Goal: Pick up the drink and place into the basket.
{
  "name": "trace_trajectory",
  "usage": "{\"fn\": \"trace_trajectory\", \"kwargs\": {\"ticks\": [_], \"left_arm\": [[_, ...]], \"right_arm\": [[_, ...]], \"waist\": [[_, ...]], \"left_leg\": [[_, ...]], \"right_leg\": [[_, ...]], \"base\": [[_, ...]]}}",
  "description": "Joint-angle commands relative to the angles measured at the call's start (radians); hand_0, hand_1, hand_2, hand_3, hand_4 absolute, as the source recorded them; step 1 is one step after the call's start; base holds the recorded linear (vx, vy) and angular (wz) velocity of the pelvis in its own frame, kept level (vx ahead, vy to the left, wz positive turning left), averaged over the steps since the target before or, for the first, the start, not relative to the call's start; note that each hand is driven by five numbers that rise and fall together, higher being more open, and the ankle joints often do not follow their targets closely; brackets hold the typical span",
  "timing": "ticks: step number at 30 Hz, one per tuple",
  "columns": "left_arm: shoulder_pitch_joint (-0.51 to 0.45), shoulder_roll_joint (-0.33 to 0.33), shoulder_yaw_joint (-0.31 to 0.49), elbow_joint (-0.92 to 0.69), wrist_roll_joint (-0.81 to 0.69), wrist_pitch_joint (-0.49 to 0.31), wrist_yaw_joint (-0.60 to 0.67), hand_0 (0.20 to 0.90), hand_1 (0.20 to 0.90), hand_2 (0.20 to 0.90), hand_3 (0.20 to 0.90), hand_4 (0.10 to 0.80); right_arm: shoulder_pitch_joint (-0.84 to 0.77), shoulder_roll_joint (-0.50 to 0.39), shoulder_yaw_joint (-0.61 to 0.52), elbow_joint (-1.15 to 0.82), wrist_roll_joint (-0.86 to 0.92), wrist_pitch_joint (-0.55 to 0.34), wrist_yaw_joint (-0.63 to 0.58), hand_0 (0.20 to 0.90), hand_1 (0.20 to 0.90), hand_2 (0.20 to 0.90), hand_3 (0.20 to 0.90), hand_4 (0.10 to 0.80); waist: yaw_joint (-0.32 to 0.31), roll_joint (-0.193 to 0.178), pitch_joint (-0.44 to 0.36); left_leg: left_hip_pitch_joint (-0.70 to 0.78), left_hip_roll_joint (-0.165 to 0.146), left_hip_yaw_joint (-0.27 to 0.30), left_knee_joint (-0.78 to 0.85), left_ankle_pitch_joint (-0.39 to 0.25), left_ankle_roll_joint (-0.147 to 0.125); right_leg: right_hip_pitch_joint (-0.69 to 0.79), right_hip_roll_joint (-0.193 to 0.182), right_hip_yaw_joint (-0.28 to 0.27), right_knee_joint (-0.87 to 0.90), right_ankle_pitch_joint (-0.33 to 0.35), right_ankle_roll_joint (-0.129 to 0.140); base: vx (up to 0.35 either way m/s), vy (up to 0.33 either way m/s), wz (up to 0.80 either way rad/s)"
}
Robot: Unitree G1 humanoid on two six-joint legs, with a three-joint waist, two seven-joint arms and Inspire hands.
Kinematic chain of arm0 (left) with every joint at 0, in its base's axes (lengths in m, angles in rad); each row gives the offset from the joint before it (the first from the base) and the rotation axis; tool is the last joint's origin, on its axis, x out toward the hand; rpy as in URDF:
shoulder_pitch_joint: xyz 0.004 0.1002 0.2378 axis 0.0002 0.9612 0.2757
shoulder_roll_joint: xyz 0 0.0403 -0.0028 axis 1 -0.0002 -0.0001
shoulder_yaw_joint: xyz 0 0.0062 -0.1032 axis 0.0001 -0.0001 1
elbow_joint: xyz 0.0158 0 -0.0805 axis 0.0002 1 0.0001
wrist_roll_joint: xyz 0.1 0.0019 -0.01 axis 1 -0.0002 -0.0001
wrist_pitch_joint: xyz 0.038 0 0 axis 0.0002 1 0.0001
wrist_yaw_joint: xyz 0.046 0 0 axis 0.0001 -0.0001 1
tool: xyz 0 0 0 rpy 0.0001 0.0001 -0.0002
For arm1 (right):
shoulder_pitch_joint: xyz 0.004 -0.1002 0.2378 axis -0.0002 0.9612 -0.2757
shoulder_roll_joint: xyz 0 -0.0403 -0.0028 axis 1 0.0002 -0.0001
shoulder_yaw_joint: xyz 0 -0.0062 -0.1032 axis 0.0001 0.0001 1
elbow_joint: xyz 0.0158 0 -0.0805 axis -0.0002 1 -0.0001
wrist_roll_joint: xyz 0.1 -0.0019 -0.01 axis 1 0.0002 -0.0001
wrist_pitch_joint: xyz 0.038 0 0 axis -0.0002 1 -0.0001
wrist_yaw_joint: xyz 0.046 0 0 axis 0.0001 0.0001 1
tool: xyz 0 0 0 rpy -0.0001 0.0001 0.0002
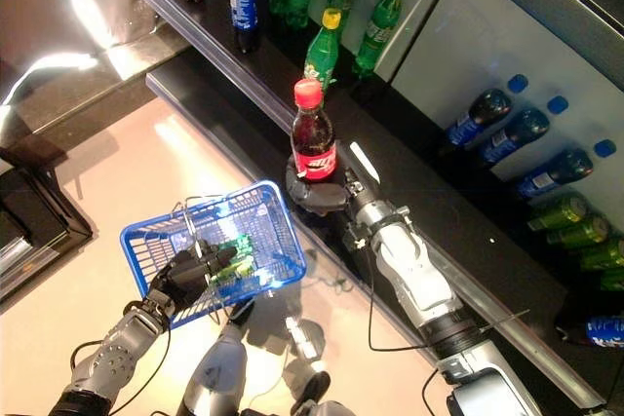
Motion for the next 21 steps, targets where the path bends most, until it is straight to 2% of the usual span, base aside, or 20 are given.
{"fn": "trace_trajectory", "kwargs": {"ticks": [1,21], "left_arm": [[-0.084,-0.018,-0.064,-0.339,-0.131,-0.117,-0.267,0.3,0.3,0.3,0.2,0.1],[-0.085,0.007,-0.104,-0.583,-0.206,-0.04,-0.401,0.3,0.3,0.3,0.2,0.1]], "right_arm": [[-0.003,0.024,0.049,-0.107,0.067,-0.19,0.005,0.3,0.3,0.3,0.2,0.1],[0.008,0.08,0.186,-0.106,0.076,-0.165,0.023,0.3,0.3,0.3,0.2,0.1]], "waist": [[0.002,-0.003,-0.316],[0.051,-0.001,-0.329]], "left_leg": [[0.069,0.04,-0.018,-0.004,-0.106,-0.018],[0.057,0.025,-0.077,-0.004,-0.098,-0.02]], "right_leg": [[0.003,-0.04,-0.022,0.011,0.013,0.016],[0.008,-0.051,-0.05,0.027,0.003,0.019]], "base": [[0.015,-0.029,0.17],[0.012,-0.003,0.05]]}}
